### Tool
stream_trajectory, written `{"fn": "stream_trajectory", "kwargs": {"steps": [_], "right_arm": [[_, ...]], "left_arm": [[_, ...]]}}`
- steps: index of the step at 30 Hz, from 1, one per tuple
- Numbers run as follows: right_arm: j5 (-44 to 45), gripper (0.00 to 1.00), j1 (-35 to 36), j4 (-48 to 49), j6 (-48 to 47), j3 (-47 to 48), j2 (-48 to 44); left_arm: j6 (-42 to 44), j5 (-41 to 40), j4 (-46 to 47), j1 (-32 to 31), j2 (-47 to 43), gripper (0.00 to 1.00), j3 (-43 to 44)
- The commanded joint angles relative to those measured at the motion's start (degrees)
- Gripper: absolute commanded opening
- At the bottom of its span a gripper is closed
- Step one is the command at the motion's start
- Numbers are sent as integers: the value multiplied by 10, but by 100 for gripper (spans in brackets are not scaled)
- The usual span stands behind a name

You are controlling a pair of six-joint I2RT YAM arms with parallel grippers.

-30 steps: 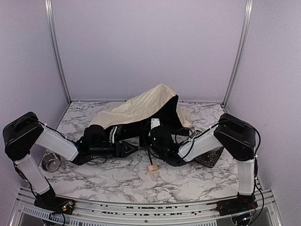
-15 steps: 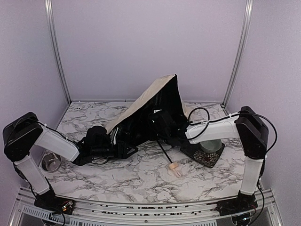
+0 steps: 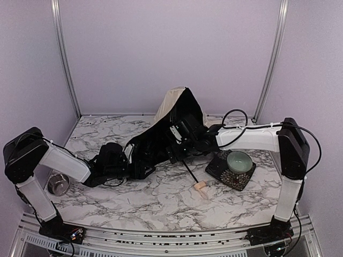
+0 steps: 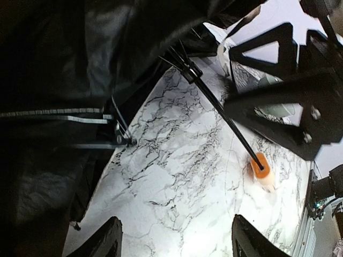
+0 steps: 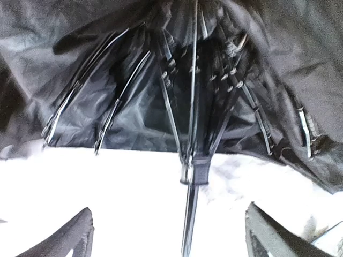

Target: Put away the umbrella

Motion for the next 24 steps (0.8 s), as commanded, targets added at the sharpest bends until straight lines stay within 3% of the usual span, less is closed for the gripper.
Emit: {"fn": "stream_trajectory", "kwargs": {"steps": [1,5,8,13,18,24], "right_arm": [[-103,86,-7,71,-71,-56,-91],[-108,69,-62,183,-37,-137,-117],[-84,63,-71,210,-35,-132,-90],[-84,65,-66,207,-35,-103,-62],[-112,70,-32,220,-67,-172,-116],[-174,74,27,213,-85,-241,-158]], "left_arm": [[28,-38,-18,7,0,70,25],[42,-57,-23,7,-3,70,33],[44,-54,-26,7,0,70,36],[47,-58,-28,7,0,70,37],[75,-77,-29,7,-4,70,42],[117,-46,-29,7,13,70,103]]}}
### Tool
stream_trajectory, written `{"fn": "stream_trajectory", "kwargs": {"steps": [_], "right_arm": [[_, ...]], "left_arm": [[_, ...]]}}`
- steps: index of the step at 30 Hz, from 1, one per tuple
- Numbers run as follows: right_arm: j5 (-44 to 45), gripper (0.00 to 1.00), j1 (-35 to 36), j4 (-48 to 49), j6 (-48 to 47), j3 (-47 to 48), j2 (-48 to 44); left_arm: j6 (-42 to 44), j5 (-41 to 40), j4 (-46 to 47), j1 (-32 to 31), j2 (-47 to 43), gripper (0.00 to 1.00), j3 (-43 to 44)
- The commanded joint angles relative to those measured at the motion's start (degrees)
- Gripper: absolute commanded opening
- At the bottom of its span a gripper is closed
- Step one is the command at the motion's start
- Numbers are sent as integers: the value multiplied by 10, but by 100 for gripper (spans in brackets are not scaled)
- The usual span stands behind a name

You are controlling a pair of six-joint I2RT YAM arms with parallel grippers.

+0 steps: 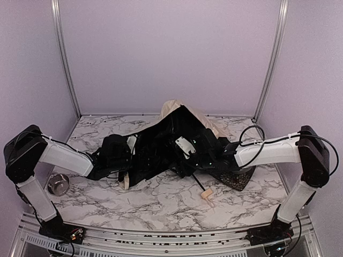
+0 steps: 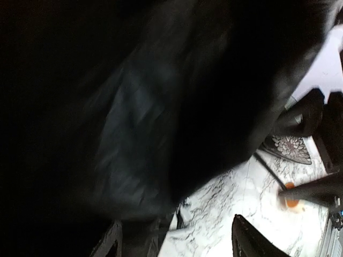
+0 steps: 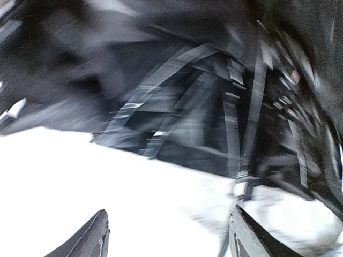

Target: Put away the umbrella

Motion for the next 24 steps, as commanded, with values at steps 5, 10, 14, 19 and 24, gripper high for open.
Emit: {"fn": "stream_trajectory", "kwargs": {"steps": [5,10,14,19,24], "right_arm": [[-30,74,26,37,-16,-43,-46],[12,73,25,46,2,-58,-55],[57,67,10,52,16,-40,-43],[117,55,-11,-30,34,47,31],[109,57,-31,-89,24,109,80]], "left_arm": [[125,37,-1,-17,-13,74,83],[172,-51,-7,-20,-17,75,89],[169,-78,-18,-16,-1,74,92],[151,-82,-20,-16,-4,74,85],[152,-85,-23,-16,-9,74,78]]}}
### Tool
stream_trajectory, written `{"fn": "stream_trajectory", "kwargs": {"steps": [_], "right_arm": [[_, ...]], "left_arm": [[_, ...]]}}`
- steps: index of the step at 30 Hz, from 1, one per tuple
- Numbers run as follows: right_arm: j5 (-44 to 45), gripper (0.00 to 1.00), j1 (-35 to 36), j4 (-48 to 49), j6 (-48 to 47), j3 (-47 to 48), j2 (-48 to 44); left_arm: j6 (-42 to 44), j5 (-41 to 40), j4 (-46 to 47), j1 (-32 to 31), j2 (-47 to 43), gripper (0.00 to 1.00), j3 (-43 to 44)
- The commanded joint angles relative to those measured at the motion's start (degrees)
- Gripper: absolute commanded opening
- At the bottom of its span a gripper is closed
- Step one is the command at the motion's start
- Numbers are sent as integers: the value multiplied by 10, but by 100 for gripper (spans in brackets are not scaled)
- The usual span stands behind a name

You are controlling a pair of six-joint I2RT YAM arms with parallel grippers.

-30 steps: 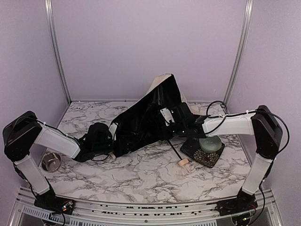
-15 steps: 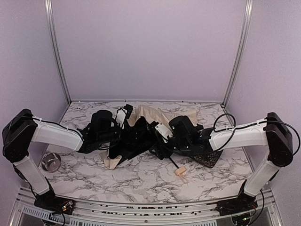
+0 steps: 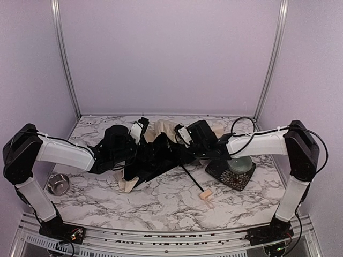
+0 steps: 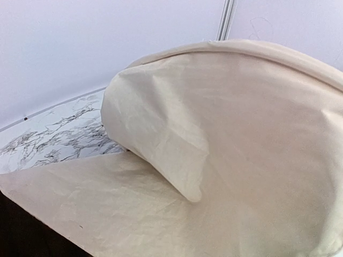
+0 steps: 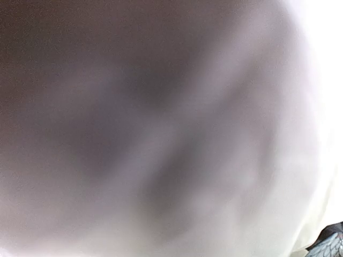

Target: Put away the umbrella

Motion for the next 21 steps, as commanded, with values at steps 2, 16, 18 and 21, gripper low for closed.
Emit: {"fn": "stream_trajectory", "kwargs": {"steps": [2,16,18,21], "right_arm": [[18,58,-9,-81,2,62,47],[-32,55,-10,-153,-5,152,150],[-28,51,-12,-164,-2,160,159],[-29,45,-14,-178,0,170,173]], "left_arm": [[-1,-6,-13,1,-1,74,-2],[-4,-4,-15,1,-8,74,-15],[-4,-5,-15,1,-7,74,-15],[-4,-4,-14,1,-9,74,-15]]}}
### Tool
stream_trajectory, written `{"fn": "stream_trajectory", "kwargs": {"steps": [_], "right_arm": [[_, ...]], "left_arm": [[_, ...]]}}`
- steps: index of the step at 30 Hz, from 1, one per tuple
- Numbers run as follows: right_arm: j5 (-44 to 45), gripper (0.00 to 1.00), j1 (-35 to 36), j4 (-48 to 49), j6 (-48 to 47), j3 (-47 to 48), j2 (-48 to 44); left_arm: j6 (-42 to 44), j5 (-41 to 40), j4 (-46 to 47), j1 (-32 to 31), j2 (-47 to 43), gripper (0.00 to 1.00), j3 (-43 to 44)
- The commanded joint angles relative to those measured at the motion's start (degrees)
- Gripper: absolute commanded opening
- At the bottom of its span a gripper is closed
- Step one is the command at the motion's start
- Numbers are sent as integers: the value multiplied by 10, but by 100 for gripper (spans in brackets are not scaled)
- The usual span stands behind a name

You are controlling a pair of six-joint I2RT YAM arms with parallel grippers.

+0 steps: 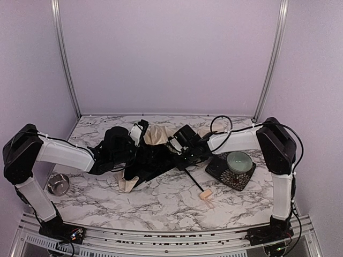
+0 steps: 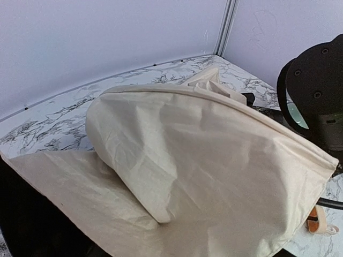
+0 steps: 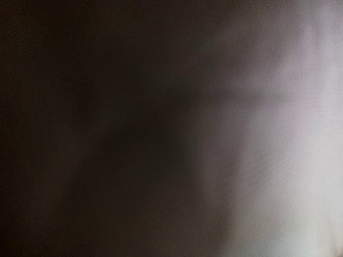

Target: Put away the umbrella

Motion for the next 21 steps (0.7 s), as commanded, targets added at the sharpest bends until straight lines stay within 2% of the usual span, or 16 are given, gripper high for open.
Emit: {"fn": "stream_trajectory", "kwargs": {"steps": [1,8,10,11,14,18,21], "right_arm": [[-2,44,-3,-33,3,34,21],[-17,20,-5,-34,18,58,27],[-29,2,-7,-30,28,66,19],[-33,0,-8,-26,34,71,13],[-47,0,-11,12,37,76,-11],[-70,0,-16,70,38,111,-36],[-81,0,-16,143,53,135,-62]], "left_arm": [[0,-1,-3,1,-9,74,-6],[3,0,-3,1,-18,73,-11],[3,-5,-3,1,-29,73,-19],[3,-9,-4,1,-35,72,-23],[17,-49,-15,-10,-73,69,-42],[83,-146,-68,-62,-141,69,-59],[98,-142,-95,-92,-186,69,-65]]}}
